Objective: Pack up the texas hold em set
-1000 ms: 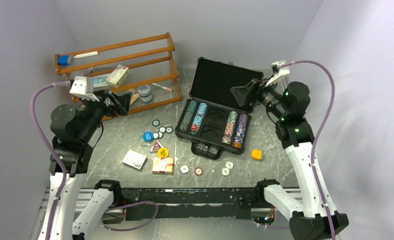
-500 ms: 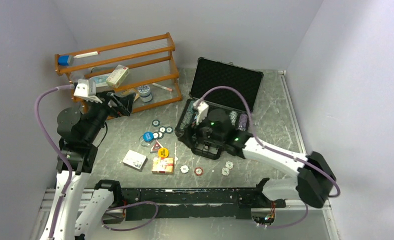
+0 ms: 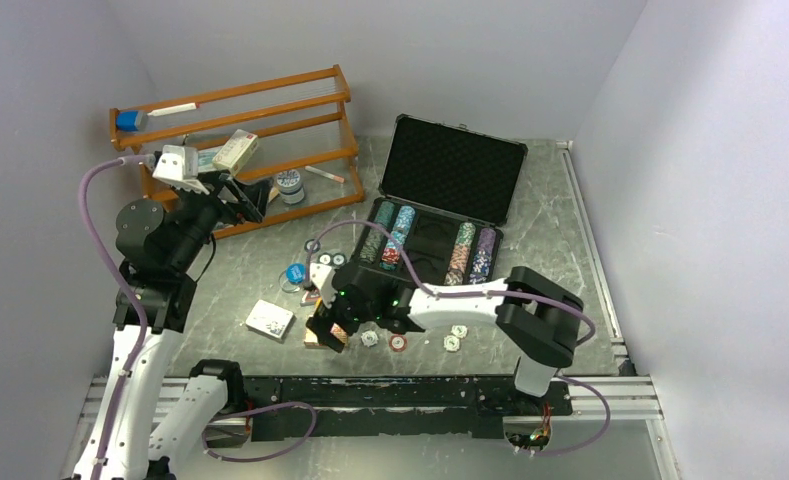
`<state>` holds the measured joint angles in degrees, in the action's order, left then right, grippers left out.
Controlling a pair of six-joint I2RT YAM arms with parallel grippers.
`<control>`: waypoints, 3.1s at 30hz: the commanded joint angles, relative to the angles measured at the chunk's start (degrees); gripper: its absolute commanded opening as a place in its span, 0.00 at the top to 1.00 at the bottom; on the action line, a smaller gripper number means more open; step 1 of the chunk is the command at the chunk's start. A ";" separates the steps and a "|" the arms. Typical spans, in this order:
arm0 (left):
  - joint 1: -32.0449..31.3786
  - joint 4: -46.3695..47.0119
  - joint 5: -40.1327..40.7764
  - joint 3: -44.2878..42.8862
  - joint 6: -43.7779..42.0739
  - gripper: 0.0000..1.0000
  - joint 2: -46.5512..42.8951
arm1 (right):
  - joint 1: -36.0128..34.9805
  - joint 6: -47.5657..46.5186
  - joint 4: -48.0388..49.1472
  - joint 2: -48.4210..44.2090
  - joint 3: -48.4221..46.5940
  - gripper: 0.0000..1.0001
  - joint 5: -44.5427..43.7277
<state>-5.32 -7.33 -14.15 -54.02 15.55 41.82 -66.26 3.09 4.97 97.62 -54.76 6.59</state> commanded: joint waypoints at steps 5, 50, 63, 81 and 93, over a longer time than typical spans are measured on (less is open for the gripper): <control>0.66 1.12 -3.07 0.08 -1.99 0.01 -0.56 | -2.22 -5.48 -5.10 5.85 -4.46 0.00 0.22; -6.83 1.11 -38.88 5.68 16.92 0.00 19.73 | 18.99 -3.82 23.04 -23.09 13.12 0.51 4.46; -11.28 13.18 -39.20 10.12 33.72 0.42 29.07 | 19.63 -5.34 21.41 -23.62 12.53 0.51 8.47; -12.14 9.80 -30.94 4.84 26.21 0.93 31.02 | 19.75 0.68 6.91 -31.23 9.45 0.06 1.63; -16.71 14.65 -20.45 -4.42 26.33 0.93 42.56 | 30.91 28.91 -9.54 -32.41 2.98 0.09 -19.02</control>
<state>-19.22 5.17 -38.46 -52.36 43.46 82.19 -39.11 20.23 4.82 63.90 -48.40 -4.56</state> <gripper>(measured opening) 0.249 0.913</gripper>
